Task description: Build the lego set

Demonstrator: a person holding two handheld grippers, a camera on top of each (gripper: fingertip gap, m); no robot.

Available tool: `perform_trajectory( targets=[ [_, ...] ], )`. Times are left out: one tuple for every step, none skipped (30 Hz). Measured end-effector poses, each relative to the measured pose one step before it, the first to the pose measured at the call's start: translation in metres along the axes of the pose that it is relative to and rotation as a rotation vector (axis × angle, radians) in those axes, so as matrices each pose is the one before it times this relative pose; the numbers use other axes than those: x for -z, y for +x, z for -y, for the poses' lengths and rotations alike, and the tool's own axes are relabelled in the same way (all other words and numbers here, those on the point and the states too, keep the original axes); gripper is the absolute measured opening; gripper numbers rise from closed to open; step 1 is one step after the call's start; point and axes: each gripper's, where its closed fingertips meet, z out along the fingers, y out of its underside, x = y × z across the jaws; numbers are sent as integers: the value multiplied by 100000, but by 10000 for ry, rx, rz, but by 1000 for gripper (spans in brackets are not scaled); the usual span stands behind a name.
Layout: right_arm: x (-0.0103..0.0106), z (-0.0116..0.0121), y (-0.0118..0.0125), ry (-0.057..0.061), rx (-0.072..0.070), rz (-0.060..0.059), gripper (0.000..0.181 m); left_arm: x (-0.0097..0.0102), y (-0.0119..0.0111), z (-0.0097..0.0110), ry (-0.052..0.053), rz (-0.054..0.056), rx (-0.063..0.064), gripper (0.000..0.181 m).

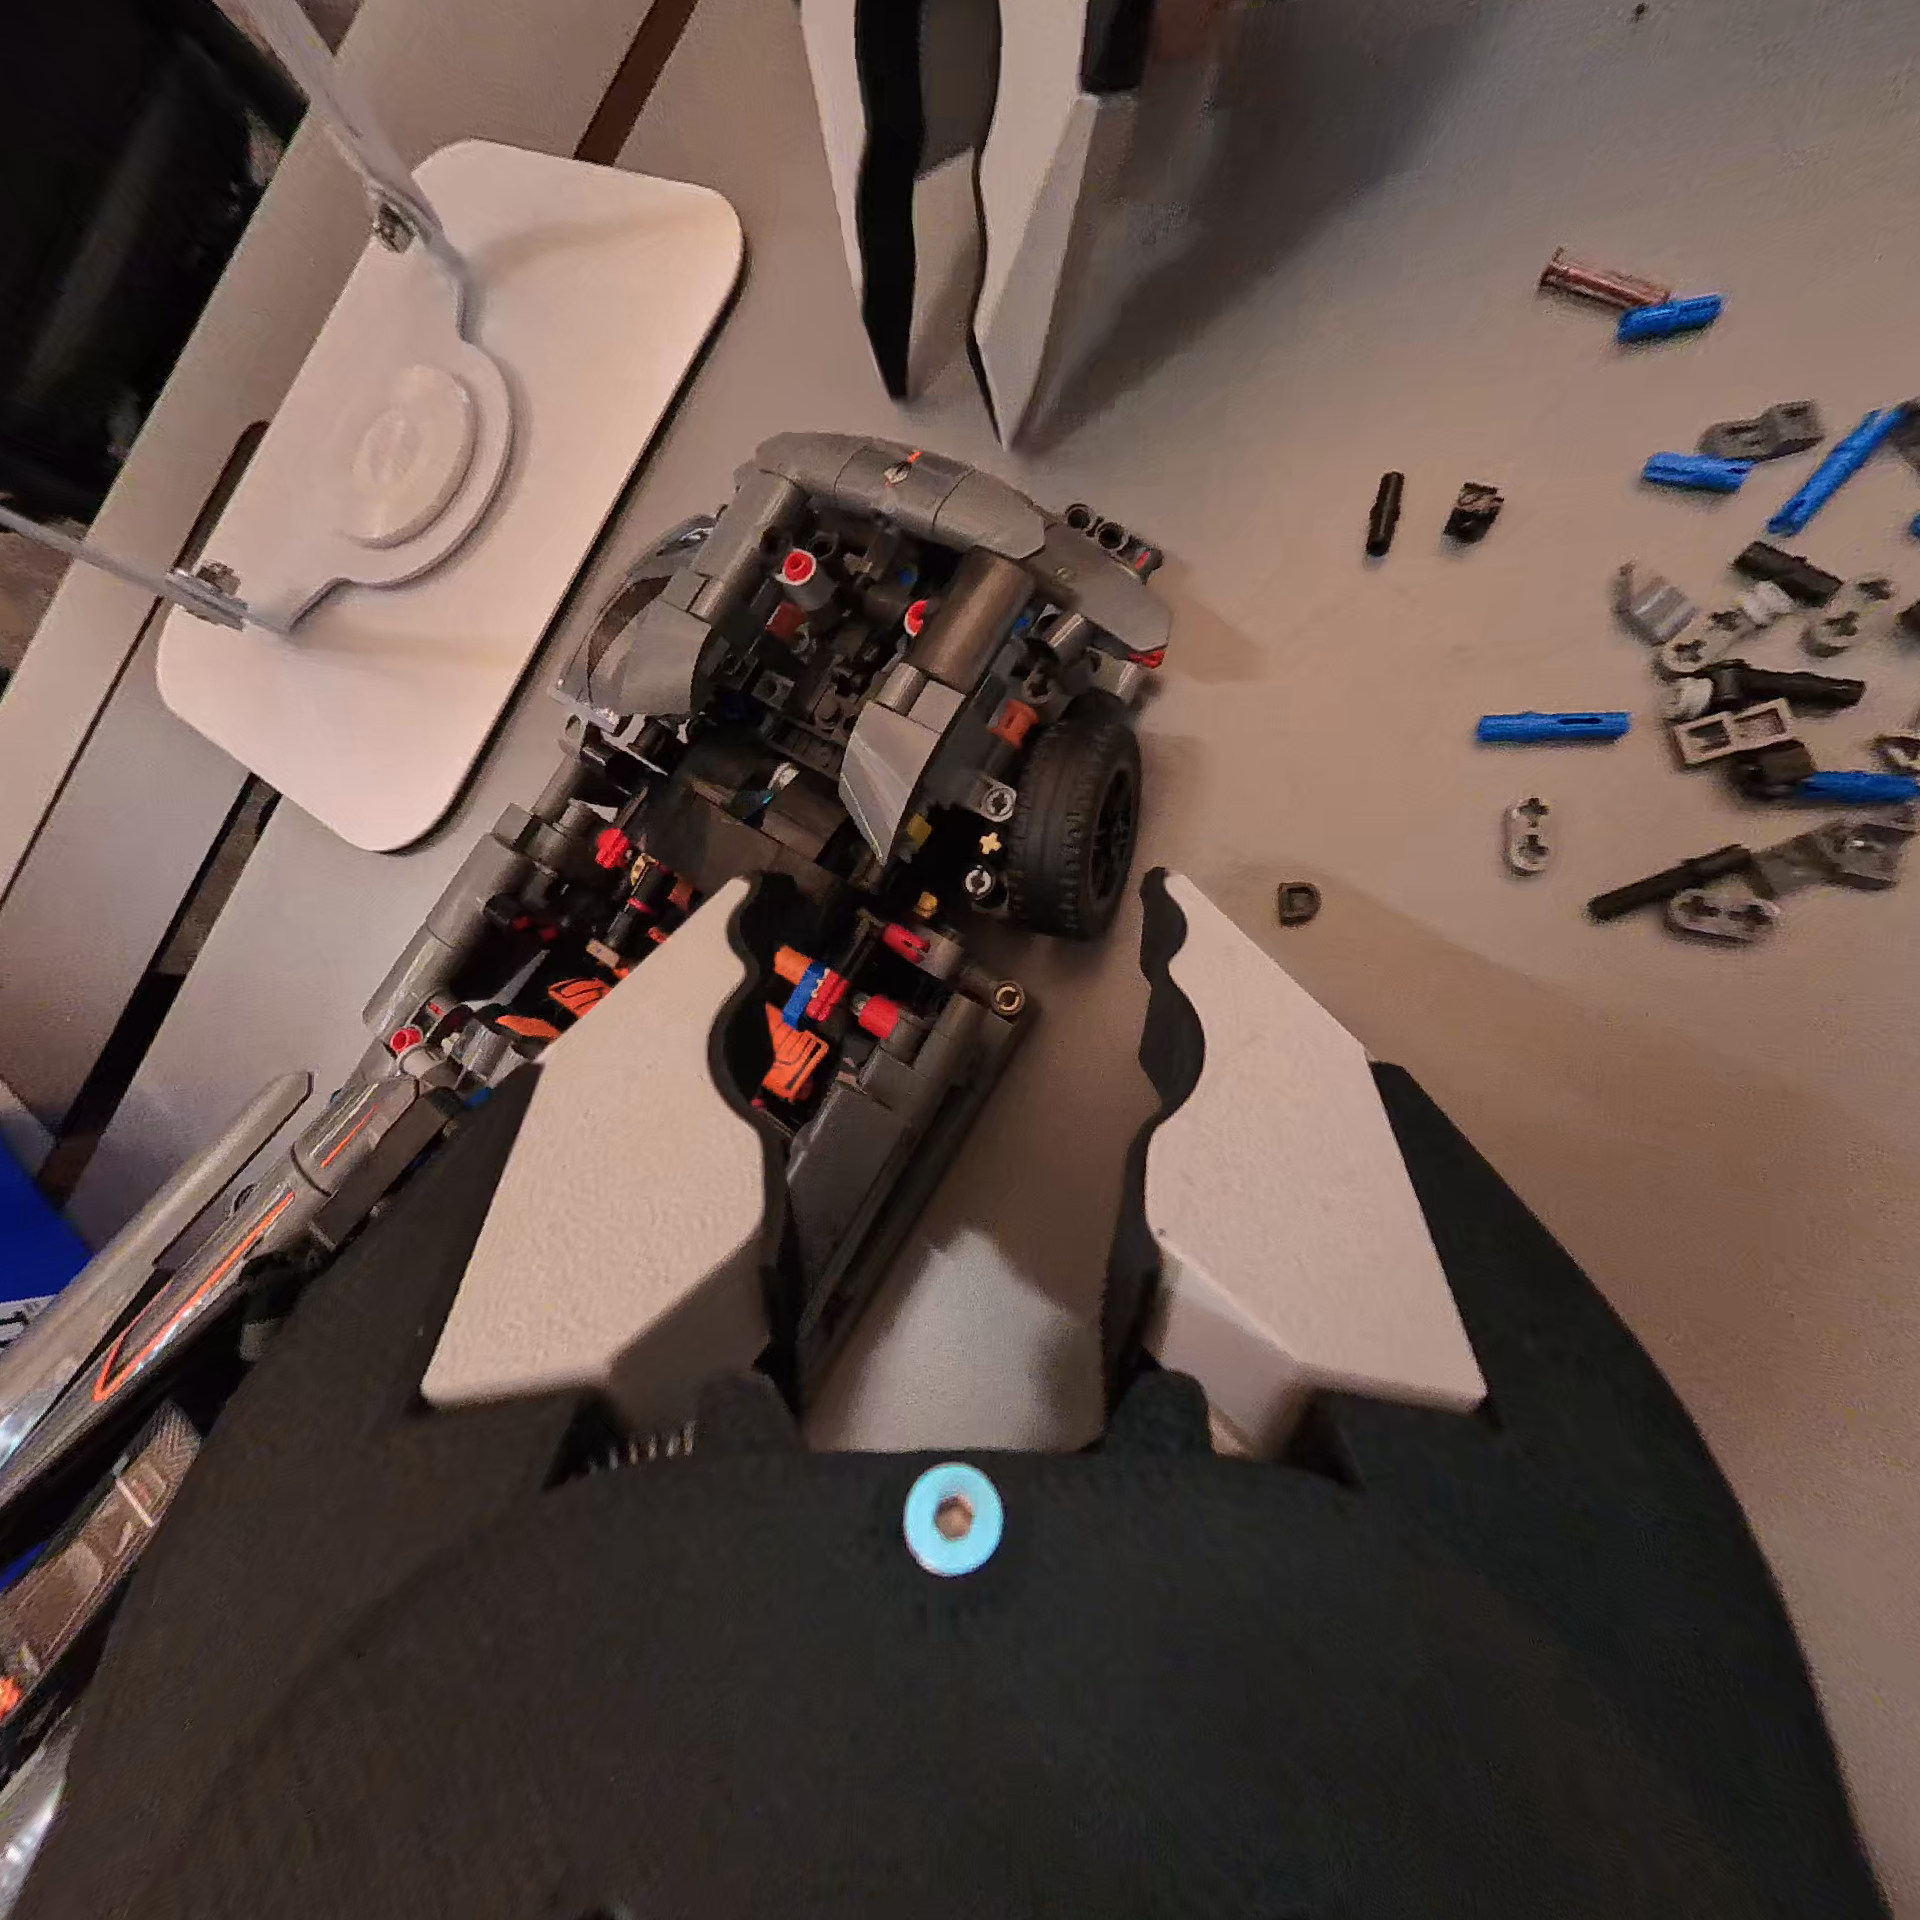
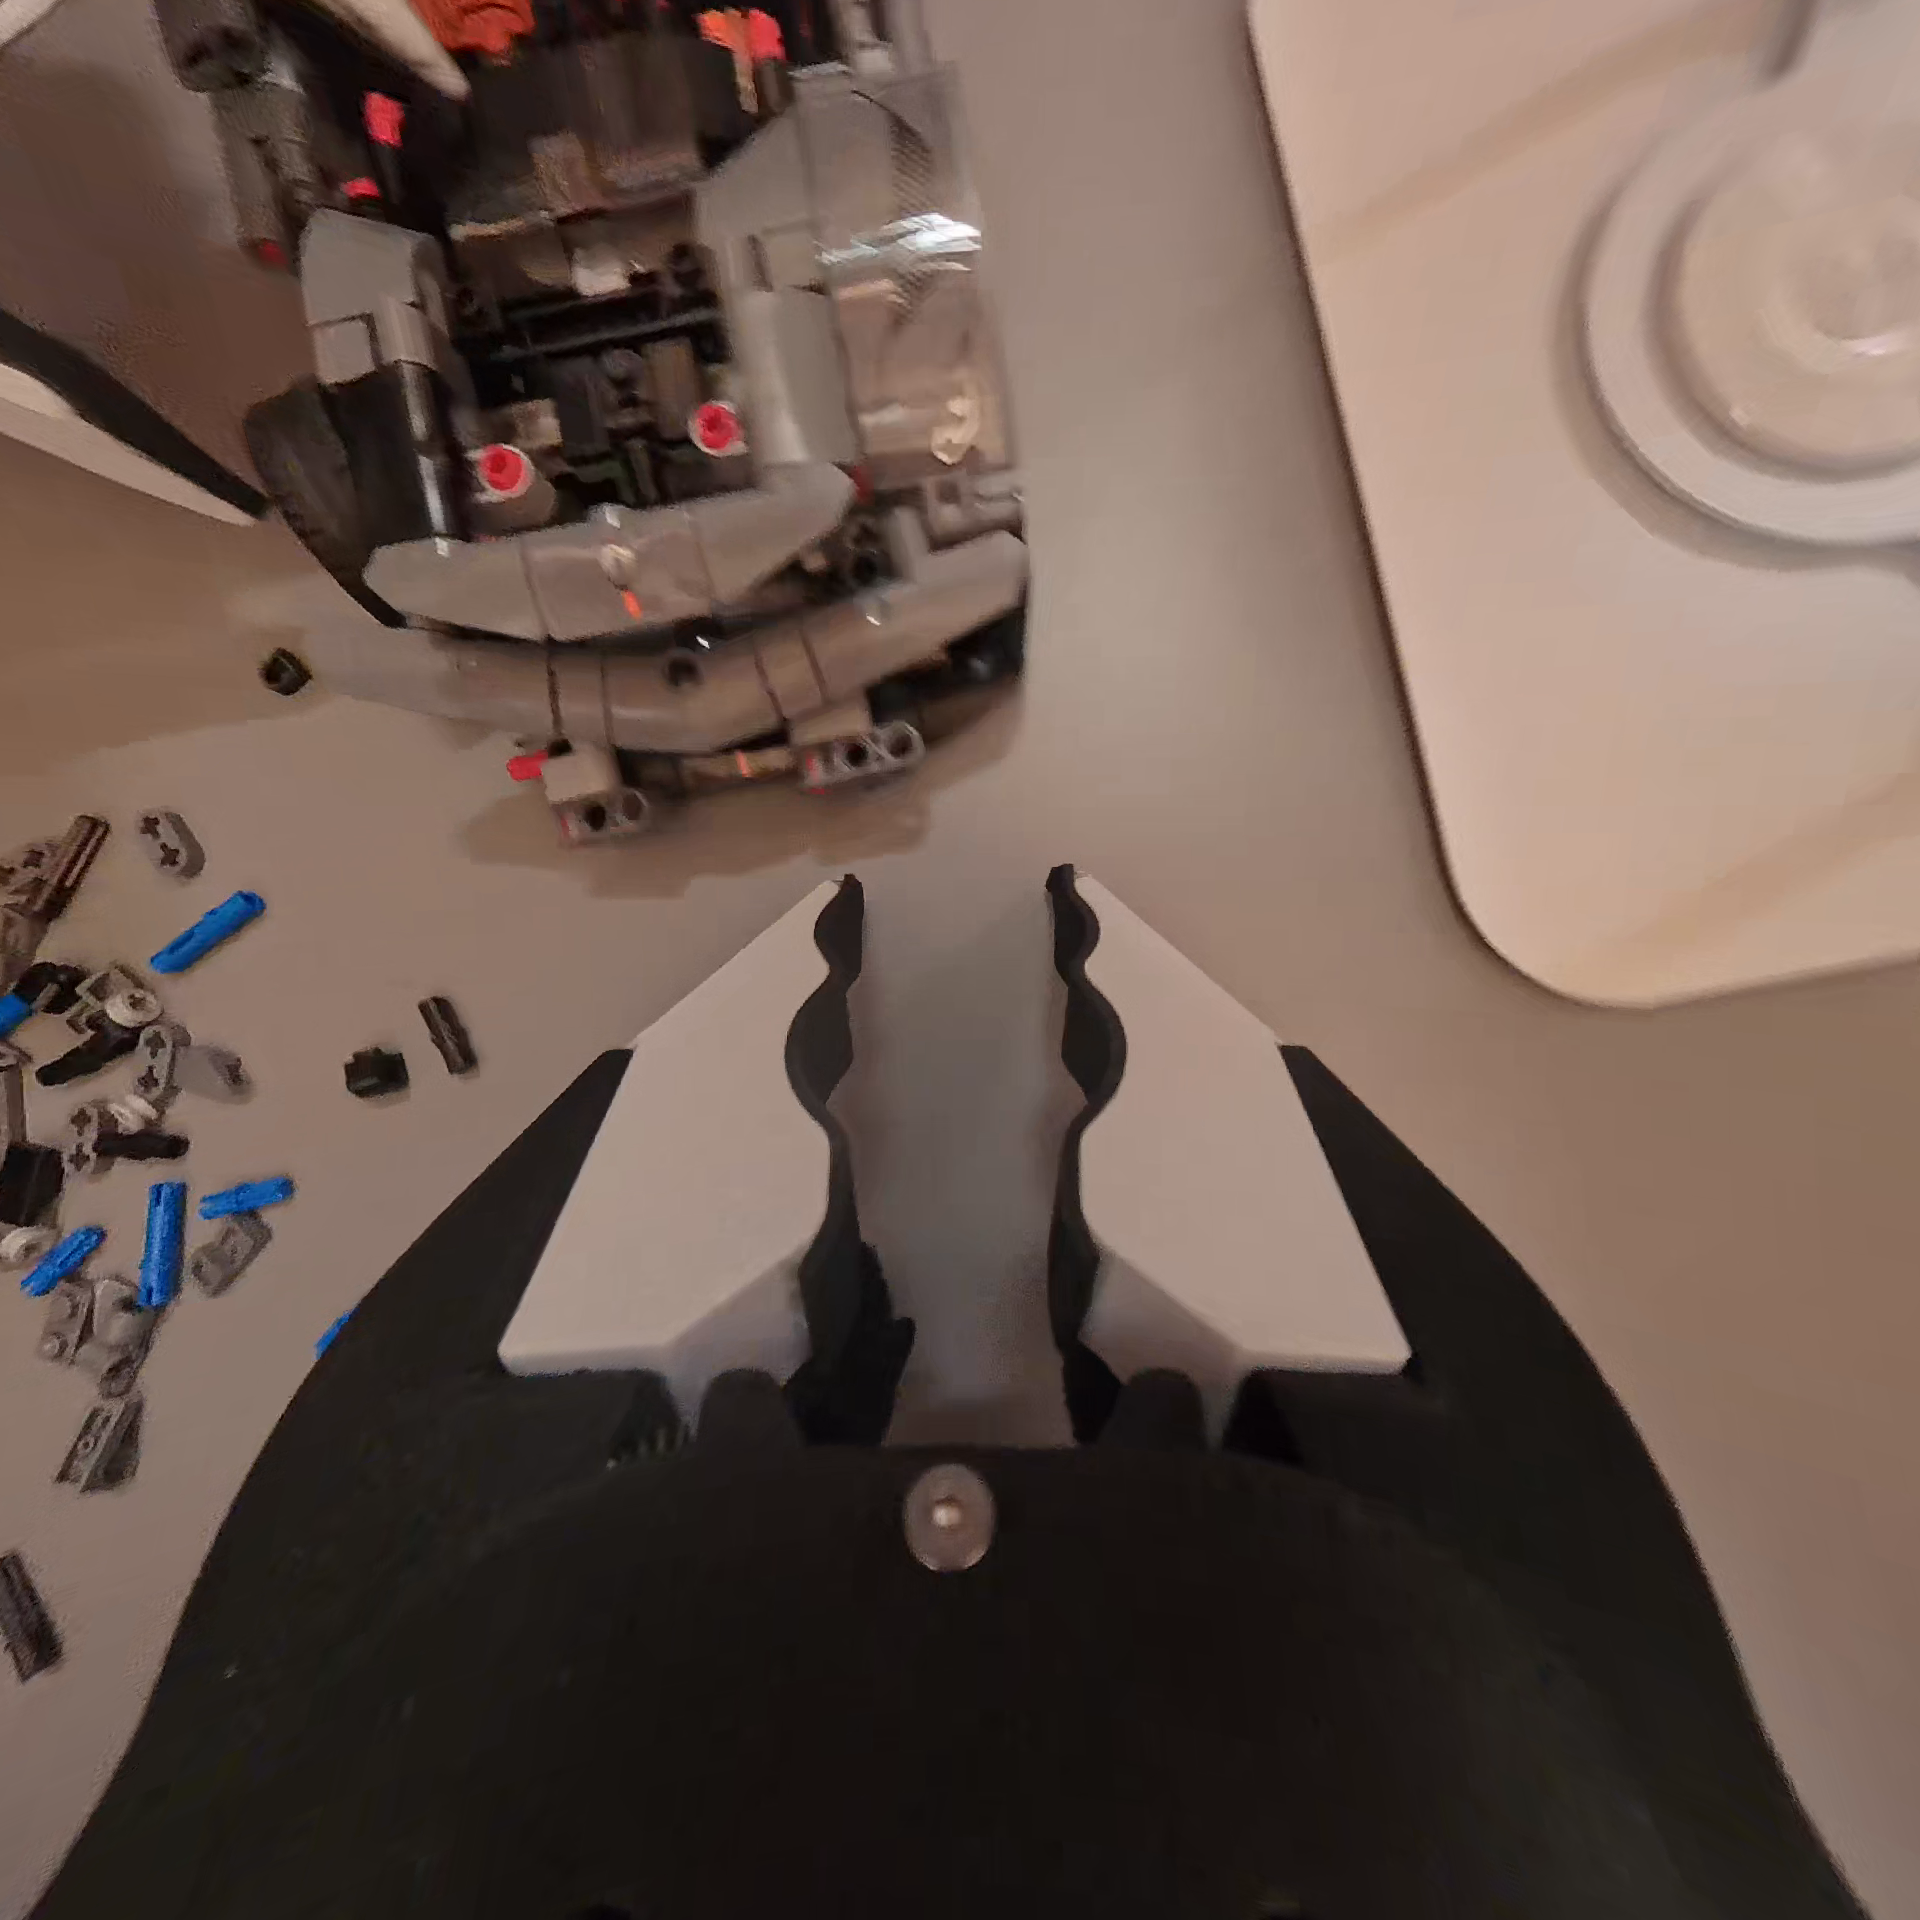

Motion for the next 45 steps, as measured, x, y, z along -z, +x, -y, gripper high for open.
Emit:
perform_trajectory(
  targets=[
    [-460, 357, -407, 99, 221, 81, 35, -52, -85, -11, 64, 101, -14, 69],
    [-356, 327, -160, 91, 199, -27, 34, -16, -133, -37, 42, 130, -8, 66],
    [-269, 278, -59, 67, 177, -59, 32, -26, -149, -70, 10, 141, -27, 66],
    [-180, 213, -100, 57, 167, 4, 29, -54, -110, -92, -6, 141, -66, 66],
    [-129, 154, -86, 55, 104, 38, 27, -84, -89, -154, -49, 148, -125, 68],
    [-88, 89, -107, 23, 10, 74, 27, -67, -67, -141, -37, 141, -157, 69],
    [-22, 95, -60, 37, 14, 54, 26, -27, -47, -80, -7, 112, -113, 69],
    [28, 115, -72, 103, 41, 35, 26, -34, 49, -25, 33, 49, -43, 70],
    [17, 125, -63, 139, -51, 50, 27, -60, 63, -43, 23, 15, 2, 72],
    [-29, 30, -99, 62, -191, 146, 30, -18, -31, -73, 5, 53, -45, 73],
    [-18, 63, -163, 56, -214, 221, 34, 24, -116, -84, -9, 102, -88, 72],
    [124, 321, -96, 203, -69, 104, 40, 32, -85, -76, 19, 77, -55, 71],
    [212, 485, -6, 287, 113, -58, 40, 23, -42, -53, 40, 33, 17, 71],
    [114, 305, -17, 128, 129, -66, 38, 9, 16, -58, 28, -21, 20, 72],
    [-105, 51, 70, -70, 32, -79, 37, 22, -17, -15, 30, 11, -11, 72],
    [-274, -189, 91, -208, 14, -76, 36, 4, -98, -37, 0, 87, -28, 71],
    [-324, -281, -75, -231, 87, 4, 33, -50, -47, -43, -11, 59, -30, 72],
    [-192, -52, -159, -57, 145, 21, 28, -70, -8, -61, -27, 50, -32, 72],
    [-41, 87, -66, 39, 91, -32, 26, -17, -55, -29, -13, 79, -63, 73],
    [-17, 36, -40, -8, 55, -27, 23, 40, -56, 18, 31, 85, -76, 72],
    [23, 59, -2, 28, 96, -59, 22, 30, -51, -12, 17, 70, -7, 74],
    [13, 77, -7, 62, 107, -69, 22, -1, -40, -23, 4, 49, 32, 74],
    [7, 62, -38, 66, 37, -23, 22, -8, -7, -30, -2, 34, -25, 75],
    [59, 134, -21, 100, -8, 1, 22, -1, -14, 1, 17, 37, -43, 76],
    [193, 335, 16, 215, -4, -11, 22, 9, -108, 1, 19, 83, -14, 77],
    [265, 401, -4, 220, -24, 23, 22, 13, -55, -7, 18, 44, -9, 78],
    [187, 240, -6, 77, -59, 55, 22, 12, -16, -21, 18, 30, -38, 78],
    [88, 102, 69, -15, -25, 5, 22, 39, -170, -37, 24, 155, -104, 79],
    [8, -18, 75, -74, 45, -30, 22, 39, -98, -61, 14, 120, -119, 79],
    [-37, -20, 11, -57, 66, -9, 22, -10, 103, -70, -38, -9, -81, 81],
    [-9, 46, -42, -7, 10, 25, 22, -44, 81, -105, -77, 20, -62, 83],
    [12, 88, -31, 19, -45, 40, 22, -2, -95, -8, 2, 151, -78, 86],
    [56, 122, 21, 50, -13, 0, 22, -4, 2, 22, 21, 103, -104, 88],
    [76, 118, 31, 54, 17, -27, 22, -63, 36, -41, -54, 76, -99, 91],
    [65, 60, 9, 14, -26, 10, 21, -106, 158, -51, -62, 7, -137, 94],
    [52, 31, 6, 12, -37, 21, 22, 16, -56, 98, 49, 124, -136, 93],
    [83, 55, 39, 28, -26, 12, 22, 31, -176, 71, 26, 170, -139, 97],
    [120, 90, 48, 46, -46, 10, 22, -3, -206, 1, -40, 158, -120, 98],
    [121, 123, 32, 52, -56, 30, 22, -45, -132, 15, -42, 106, -127, 98],
    [130, 132, 20, 41, -23, 16, 22, -22, -156, 49, -17, 121, -110, 99],
    [154, 179, 56, 47, 34, -33, 22, -19, -194, 75, -12, 168, -201, 101],
    [150, 212, 32, 49, 20, -10, 21, -15, -211, 59, -31, 209, -257, 102],
    [133, 188, -30, 29, -34, 50, 22, -44, -228, 62, -67, 210, -198, 104],
    [118, 202, 0, 29, -22, 26, 22, -64, -125, 86, -43, 140, -153, 104],
    [134, 240, 28, 48, 1, -20, 21, -96, -191, 87, -13, 177, -156, 105]
  ],
)
